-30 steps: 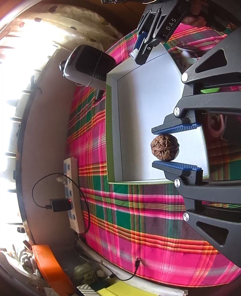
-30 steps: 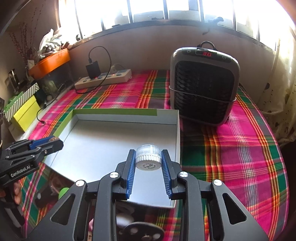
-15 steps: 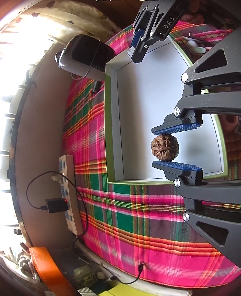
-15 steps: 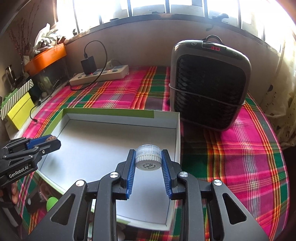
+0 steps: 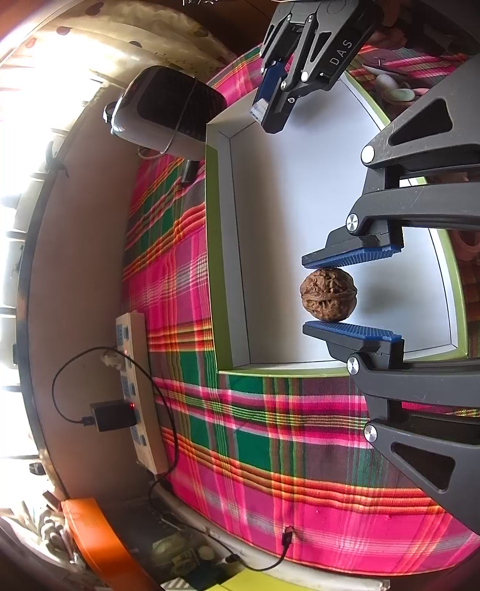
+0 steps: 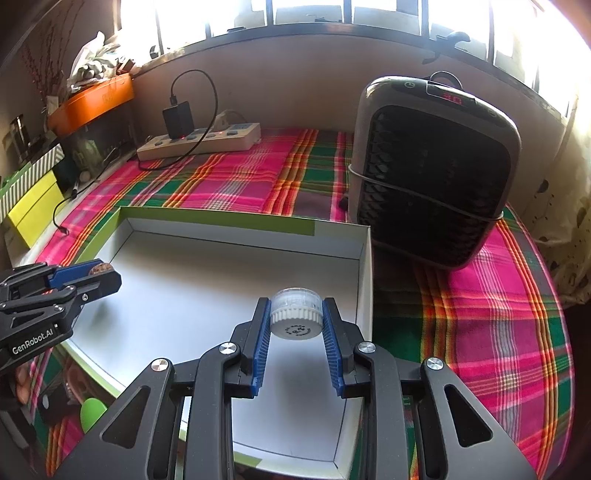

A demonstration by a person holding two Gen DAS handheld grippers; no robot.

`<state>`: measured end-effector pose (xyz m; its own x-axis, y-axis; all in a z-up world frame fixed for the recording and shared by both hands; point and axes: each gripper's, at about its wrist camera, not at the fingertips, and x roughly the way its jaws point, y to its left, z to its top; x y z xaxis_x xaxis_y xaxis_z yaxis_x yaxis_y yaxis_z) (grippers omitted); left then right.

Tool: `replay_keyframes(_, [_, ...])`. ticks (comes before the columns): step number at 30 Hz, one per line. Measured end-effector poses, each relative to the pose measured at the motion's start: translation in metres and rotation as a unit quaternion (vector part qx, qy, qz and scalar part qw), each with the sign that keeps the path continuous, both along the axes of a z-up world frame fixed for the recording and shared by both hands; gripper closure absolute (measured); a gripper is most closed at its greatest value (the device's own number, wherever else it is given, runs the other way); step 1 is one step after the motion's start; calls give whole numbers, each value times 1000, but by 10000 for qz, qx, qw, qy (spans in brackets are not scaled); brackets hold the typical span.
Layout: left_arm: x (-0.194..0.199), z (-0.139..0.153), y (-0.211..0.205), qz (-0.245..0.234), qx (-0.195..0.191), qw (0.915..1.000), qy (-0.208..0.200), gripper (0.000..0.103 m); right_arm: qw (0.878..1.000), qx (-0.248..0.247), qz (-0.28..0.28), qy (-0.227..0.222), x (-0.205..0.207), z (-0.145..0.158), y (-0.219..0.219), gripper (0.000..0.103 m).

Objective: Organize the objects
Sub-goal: 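Carry the walnut with the left tool while the right tool carries the jar into the box lid, then open the left tool on the walnut while the right tool releases the jar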

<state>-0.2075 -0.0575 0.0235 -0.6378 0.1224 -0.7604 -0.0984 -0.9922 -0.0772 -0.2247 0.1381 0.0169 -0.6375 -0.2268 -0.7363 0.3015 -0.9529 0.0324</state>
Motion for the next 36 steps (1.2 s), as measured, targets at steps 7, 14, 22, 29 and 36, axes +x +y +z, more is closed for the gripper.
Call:
replay_keyframes(7, [-1, -3, 4, -49, -19, 10000, -42, 76, 10000, 25, 0, 1, 0, -1, -2, 74])
replay_keyframes(14, [0, -5, 6, -75, -50, 9999, -83, 76, 10000, 63, -20, -4, 0, -1, -4, 74])
replay_keyframes(22, [0, -5, 7, -81, -45, 9999, -89, 75, 10000, 81, -56, -7, 0, -1, -5, 74])
replay_keyframes(29, [1, -4, 6, -100, 23, 9999, -99, 72, 9999, 67, -74, -19, 1, -1, -5, 74])
replay_keyframes(36, [2, -3, 6, -89, 40, 9999, -87, 69, 10000, 32, -91, -8, 2, 0, -6, 67])
